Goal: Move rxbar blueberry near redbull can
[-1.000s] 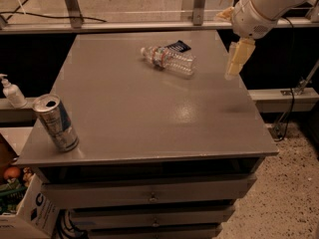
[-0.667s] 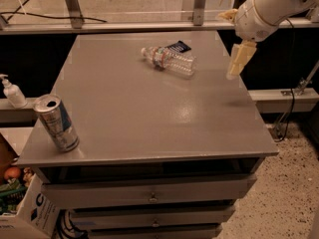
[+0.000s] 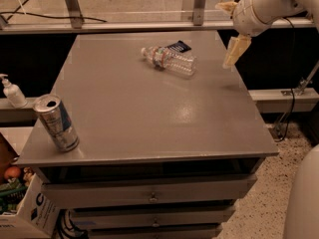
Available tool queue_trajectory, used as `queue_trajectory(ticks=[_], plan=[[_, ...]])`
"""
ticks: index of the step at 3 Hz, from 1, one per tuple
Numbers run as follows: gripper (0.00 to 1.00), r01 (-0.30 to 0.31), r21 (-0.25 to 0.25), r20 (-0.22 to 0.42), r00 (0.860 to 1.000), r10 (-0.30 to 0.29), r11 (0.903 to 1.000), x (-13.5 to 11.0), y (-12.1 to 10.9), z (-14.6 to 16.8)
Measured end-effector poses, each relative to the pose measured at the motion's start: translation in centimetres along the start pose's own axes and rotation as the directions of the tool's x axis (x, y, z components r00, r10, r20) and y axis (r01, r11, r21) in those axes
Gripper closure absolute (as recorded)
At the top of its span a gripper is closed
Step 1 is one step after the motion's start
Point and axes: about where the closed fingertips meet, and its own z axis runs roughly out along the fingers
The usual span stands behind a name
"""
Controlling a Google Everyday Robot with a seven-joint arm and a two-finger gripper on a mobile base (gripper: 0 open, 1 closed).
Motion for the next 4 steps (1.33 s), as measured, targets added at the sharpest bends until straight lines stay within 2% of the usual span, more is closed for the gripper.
queue_trajectory(ticks=[2,4], plan=[[0.0,-0.033,0.1,0.016,0.999,0.031,0.9944,0.6,-4.4,3.6],[0.0,-0.038,0.164,0.048,0.998,0.031,0.9857,-1.4,-7.4,7.1]])
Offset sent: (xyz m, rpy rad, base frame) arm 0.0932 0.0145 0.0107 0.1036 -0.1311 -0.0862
